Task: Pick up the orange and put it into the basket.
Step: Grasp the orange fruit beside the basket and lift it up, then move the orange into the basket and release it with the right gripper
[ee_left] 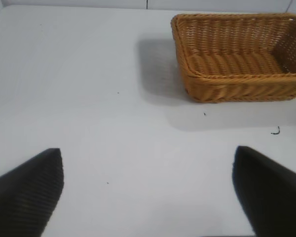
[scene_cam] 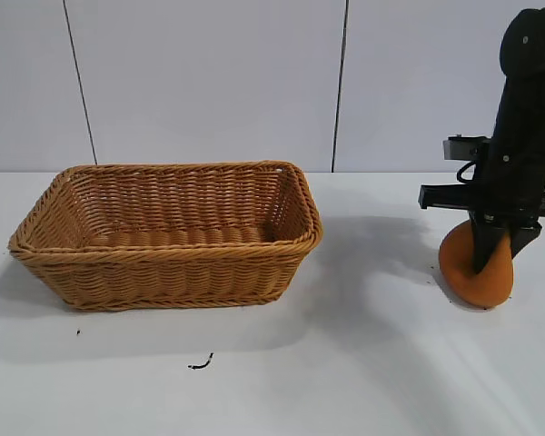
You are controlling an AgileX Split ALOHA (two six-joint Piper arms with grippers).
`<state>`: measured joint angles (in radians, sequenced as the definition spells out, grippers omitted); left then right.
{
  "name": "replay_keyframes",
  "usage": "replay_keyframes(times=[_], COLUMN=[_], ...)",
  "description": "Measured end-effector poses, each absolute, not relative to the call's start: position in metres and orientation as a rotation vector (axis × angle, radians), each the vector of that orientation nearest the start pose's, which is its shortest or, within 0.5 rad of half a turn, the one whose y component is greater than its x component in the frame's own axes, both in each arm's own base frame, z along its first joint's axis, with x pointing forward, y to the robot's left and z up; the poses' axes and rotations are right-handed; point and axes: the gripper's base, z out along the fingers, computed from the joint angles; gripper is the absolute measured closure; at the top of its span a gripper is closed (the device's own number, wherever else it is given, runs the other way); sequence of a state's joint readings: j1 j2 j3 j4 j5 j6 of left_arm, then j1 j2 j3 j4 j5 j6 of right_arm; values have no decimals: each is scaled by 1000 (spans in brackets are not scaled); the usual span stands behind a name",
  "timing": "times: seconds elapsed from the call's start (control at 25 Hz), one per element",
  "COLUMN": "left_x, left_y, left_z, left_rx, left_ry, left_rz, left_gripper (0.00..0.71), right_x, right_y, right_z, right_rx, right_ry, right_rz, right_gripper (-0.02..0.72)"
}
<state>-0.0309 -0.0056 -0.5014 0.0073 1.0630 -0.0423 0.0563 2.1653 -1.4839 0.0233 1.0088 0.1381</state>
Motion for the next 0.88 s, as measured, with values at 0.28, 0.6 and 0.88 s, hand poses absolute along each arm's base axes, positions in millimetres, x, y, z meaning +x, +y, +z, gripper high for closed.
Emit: replay_keyframes(times=[0.28,0.6,0.88], left_x=[-6,-6,-6], left_y=[1,1,1], left_z=[277,277,277], left_rx=[-12,-12,-12], left_ry=[2040,2041,2040], left_rz=[-37,-37,-37], left_gripper=[44,44,44], right_x=[411,428,430], right_y=[25,30,88], right_z=[161,272,315], right_rx=[117,57,-133], right_ry=[3094,2860,2716], right_rz=[36,57,105], right_gripper=[657,657,657])
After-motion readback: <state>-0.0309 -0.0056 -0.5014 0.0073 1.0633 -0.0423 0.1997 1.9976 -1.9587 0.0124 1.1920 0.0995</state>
